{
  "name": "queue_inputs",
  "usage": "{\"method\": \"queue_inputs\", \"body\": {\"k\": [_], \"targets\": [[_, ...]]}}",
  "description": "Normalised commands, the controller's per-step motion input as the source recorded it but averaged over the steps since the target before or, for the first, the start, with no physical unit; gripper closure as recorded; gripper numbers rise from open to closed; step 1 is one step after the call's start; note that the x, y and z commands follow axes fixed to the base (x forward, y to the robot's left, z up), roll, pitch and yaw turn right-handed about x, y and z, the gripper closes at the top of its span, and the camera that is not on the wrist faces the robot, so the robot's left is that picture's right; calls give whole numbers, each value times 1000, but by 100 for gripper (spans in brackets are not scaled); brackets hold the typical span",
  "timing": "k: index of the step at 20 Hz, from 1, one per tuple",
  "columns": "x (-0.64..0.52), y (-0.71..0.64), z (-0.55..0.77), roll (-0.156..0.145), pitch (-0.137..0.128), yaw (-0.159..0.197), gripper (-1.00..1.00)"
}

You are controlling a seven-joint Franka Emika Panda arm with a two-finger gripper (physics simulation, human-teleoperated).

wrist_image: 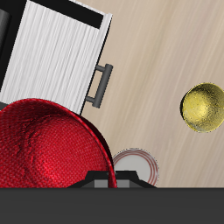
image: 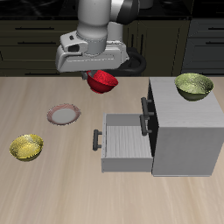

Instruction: Place the red bowl on the plate

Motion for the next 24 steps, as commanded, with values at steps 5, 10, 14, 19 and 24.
{"method": "queue_inputs", "body": {"k": [5, 10, 14, 19, 24], "targets": [[-128, -100, -11, -7, -19, 24, 100], [-303, -179, -18, -10, -29, -40, 100], [-255, -161, -19, -20, -17, -43, 100], [-308, -185, -49, -24, -24, -22, 100], [-250, -92, -9, 0, -10, -10, 100]]}}
